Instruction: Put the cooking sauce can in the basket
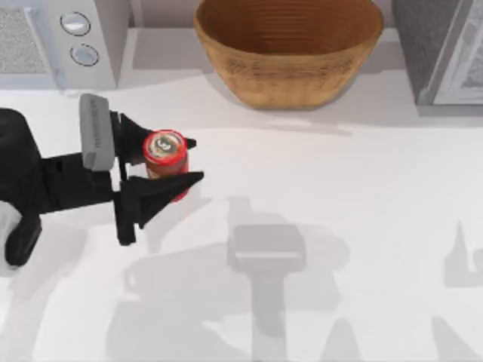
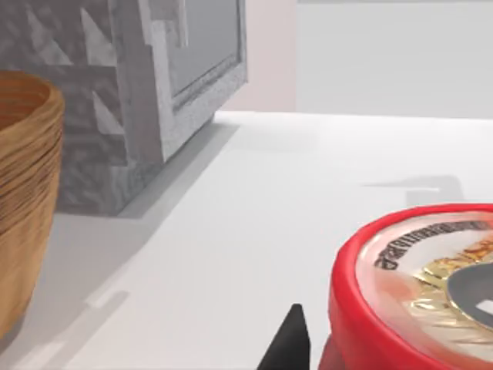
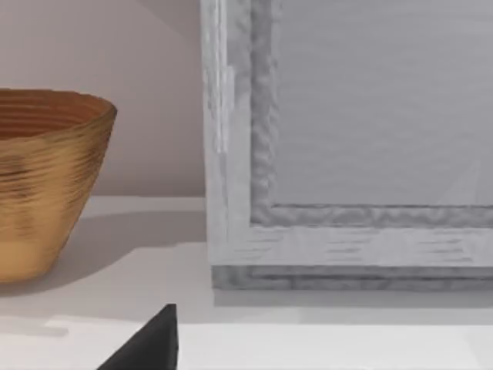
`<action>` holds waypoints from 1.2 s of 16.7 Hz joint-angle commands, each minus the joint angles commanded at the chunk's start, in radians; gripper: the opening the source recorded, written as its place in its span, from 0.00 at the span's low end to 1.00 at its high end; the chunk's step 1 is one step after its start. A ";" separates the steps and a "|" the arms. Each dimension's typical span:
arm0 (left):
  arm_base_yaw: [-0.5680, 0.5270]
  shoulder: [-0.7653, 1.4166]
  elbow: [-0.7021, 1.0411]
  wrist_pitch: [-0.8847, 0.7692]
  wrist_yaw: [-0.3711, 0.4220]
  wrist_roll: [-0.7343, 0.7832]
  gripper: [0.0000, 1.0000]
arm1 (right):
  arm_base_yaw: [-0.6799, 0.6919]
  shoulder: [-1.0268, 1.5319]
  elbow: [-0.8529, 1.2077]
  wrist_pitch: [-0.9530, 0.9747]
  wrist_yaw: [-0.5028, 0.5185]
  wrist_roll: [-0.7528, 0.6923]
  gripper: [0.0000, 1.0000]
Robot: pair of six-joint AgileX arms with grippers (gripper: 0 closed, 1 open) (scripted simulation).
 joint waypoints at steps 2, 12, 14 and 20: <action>-0.030 0.037 0.125 -0.077 -0.091 -0.009 0.00 | 0.000 0.000 0.000 0.000 0.000 0.000 1.00; -0.200 0.203 0.825 -0.543 -0.633 -0.073 0.00 | 0.000 0.000 0.000 0.000 0.000 0.000 1.00; -0.224 0.224 0.923 -0.615 -0.715 -0.082 0.00 | 0.000 0.000 0.000 0.000 0.000 0.000 1.00; -0.245 0.244 1.001 -0.677 -0.783 -0.089 0.00 | 0.000 0.000 0.000 0.000 0.000 0.000 1.00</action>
